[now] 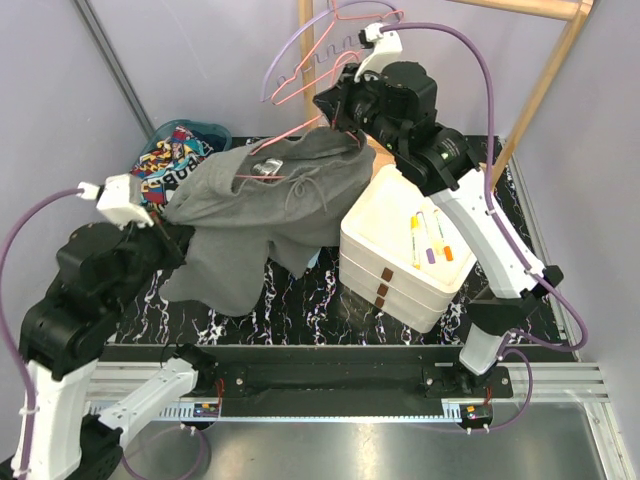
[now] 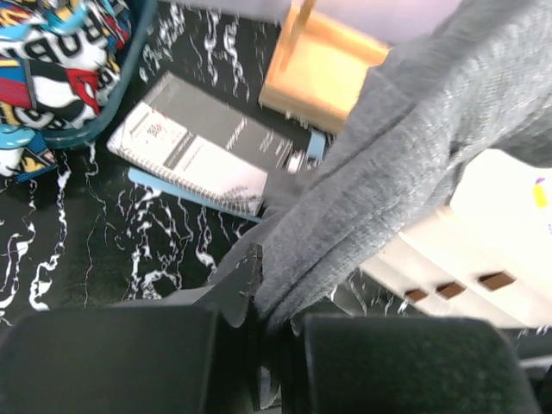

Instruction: Remove the shorts from the hanger

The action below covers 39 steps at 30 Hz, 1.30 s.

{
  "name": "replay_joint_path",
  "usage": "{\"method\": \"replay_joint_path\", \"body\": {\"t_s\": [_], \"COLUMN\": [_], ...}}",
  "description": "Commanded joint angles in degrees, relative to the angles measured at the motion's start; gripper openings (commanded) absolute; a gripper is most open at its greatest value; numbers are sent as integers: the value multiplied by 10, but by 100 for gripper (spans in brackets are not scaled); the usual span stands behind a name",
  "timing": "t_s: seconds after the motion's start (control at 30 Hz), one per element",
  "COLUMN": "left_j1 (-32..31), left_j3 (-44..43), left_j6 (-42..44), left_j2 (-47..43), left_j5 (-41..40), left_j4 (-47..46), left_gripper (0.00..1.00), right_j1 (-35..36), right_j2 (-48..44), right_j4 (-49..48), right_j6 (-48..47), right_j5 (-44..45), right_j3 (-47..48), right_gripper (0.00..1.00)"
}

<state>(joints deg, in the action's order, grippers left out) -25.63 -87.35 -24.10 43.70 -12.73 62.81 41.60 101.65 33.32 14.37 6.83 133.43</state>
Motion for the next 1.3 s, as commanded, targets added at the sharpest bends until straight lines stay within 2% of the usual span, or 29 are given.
{"method": "replay_joint_path", "body": {"t_s": [0.0, 0.13, 0.3, 0.37, 0.47, 0.57, 0.77, 0.9, 1.0, 1.07, 1.27], "left_j1": [2, 1, 2, 1, 1, 2, 2, 1, 1, 2, 1], "left_j3": [11, 10, -12, -27, -55, -56, -33, -26, -19, -19, -27], "left_j6": [-29, -25, -4, 9, 29, 30, -4, 0, -4, -9, -17], "left_j2": [-46, -52, -37, -35, -39, -55, -78, -67, -49, -37, 0], "left_j5": [-76, -77, -73, -98, -141, -172, -184, -136, -82, -53, -33], "left_j4": [-15, -21, -30, -30, -30, -30, -30, -49, -76, -94, -124], "left_gripper": [0, 0, 0, 0, 0, 0, 0, 0, 0, 0, 0], "right_j1": [-64, -86, -90, -91, -97, -121, -151, -153, -150, -138, -72], "right_j2": [-65, -90, -83, -86, -105, -125, -145, -139, -117, -105, -98], "right_j4": [-112, -148, -157, -166, -177, -181, -185, -176, -176, -172, -92], "right_j6": [0, 20, 29, 5, -1, 34, 62, 76, 167, 196, 182], "right_j5": [63, 52, 11, -19, 5, 3, -12, -65, -153, -186, -207], "right_j3": [-49, -100, -100, -116, -156, -189, -220, -193, -161, -146, -92], "right_gripper": [0, 0, 0, 0, 0, 0, 0, 0, 0, 0, 0]}}
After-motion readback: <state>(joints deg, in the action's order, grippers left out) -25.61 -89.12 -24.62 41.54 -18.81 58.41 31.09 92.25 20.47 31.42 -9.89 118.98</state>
